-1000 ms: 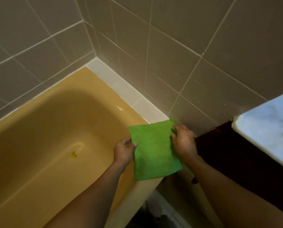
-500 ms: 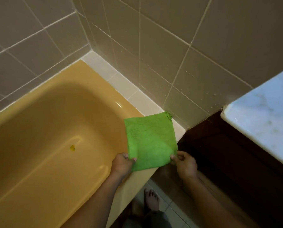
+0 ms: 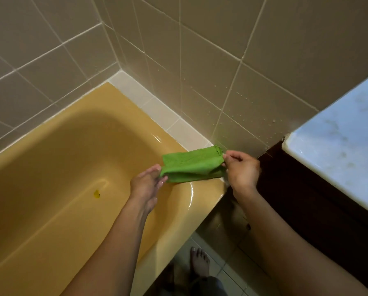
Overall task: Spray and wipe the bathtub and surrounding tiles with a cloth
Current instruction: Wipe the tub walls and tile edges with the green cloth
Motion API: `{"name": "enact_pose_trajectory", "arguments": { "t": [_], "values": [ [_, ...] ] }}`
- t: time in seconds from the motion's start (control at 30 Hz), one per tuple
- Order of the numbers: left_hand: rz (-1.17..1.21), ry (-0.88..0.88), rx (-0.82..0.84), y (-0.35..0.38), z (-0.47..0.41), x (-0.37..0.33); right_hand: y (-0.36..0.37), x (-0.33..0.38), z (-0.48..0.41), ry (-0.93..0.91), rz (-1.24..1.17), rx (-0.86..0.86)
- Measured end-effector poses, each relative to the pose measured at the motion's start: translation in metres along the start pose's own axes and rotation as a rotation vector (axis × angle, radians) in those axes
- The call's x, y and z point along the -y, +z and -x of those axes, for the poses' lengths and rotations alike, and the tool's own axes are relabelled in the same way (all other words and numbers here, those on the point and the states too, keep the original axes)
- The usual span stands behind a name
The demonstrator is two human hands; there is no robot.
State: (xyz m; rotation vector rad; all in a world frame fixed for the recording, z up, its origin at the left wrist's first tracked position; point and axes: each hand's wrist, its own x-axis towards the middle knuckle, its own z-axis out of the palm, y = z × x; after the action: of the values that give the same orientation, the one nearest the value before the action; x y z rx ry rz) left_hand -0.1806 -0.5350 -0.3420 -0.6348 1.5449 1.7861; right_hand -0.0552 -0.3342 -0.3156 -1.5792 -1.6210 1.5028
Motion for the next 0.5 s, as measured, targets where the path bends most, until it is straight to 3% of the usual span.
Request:
{"name": "enact_pose_trajectory", "arguments": {
  "t": [0.07, 0.13, 0.23, 0.33, 0.43, 0.5],
  "values": [
    [0.042, 0.006, 0.035, 0.008, -0.010, -0.005, 0.011, 0.008, -0.007, -0.007, 0.012, 0.015],
    [-0.062, 0.030, 0.079, 0.014, -0.024, -0.001, 0.019, 0.007, -0.012, -0.009, 0.072, 0.068],
    [-0.373, 0.119, 0.088, 0.021, -0.038, 0.008, 0.022, -0.005, -0.015, -0.282, 0.481, 0.150],
    [-0.559, 0.224, -0.026, 0.025, -0.050, 0.014, 0.029, -0.017, -0.020, -0.576, 0.839, 0.387],
    [-0.636, 0.178, -0.111, 0.024, -0.061, 0.024, 0.037, -0.029, -0.024, -0.634, 1.157, 0.537],
    [-0.650, 0.105, -0.091, 0.022, -0.062, 0.030, 0.037, -0.037, -0.025, -0.628, 1.171, 0.525]
  ]
}}
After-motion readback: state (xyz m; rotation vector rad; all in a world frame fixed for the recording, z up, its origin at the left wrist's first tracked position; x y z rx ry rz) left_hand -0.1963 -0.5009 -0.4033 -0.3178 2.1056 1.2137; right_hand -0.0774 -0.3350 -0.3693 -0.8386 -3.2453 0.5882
